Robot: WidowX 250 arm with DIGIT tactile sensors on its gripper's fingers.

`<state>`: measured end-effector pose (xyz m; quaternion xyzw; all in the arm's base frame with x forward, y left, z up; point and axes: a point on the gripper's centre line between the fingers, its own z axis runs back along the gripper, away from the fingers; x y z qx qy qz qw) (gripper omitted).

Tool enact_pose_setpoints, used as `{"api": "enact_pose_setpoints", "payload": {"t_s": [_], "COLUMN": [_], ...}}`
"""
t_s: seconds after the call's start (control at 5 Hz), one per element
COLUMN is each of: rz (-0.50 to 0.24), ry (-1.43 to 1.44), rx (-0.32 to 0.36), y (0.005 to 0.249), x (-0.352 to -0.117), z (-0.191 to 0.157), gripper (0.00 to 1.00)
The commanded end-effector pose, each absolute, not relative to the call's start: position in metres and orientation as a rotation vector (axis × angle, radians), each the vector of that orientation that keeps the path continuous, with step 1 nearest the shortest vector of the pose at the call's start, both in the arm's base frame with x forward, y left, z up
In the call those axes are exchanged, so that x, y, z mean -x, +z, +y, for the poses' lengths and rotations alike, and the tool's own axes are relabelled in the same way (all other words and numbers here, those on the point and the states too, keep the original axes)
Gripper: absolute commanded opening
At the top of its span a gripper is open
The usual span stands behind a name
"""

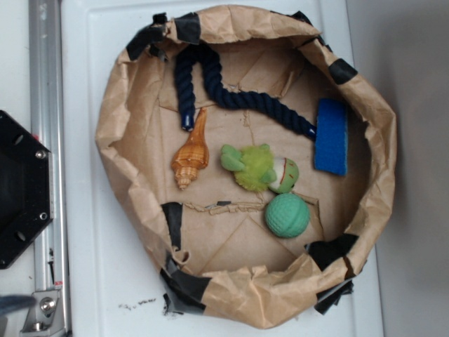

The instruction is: Grab the green ball.

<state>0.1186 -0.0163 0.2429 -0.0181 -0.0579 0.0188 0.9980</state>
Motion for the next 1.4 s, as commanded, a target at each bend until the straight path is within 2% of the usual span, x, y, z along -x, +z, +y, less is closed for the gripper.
{"api": "enact_pose_setpoints", "payload": {"t_s": [0.0,0.2,0.4,0.6,0.8,1.0,1.2], "rz": [-0.116,-0.276,-0.522,-0.504,-0.457,-0.415,-0.379], "ry": [0.038,-0.141,-0.369,-0.396,-0.447,-0.489,-0.555], "rx": [0.036,-0.088,-0.135,-0.113,-0.085,-0.029,0.079], "y": [0.243,0.214,0.191,0.163,0.122,0.096,0.068], "x": [-0.119,-0.169,-0.224,-0.258,-0.292,-0.309,-0.314], "z": [-0.016,-0.003,-0.008,-0.014,-0.022,-0.032,-0.065], "gripper": [1.0,1.0,1.0,1.0,1.0,1.0,1.0]}}
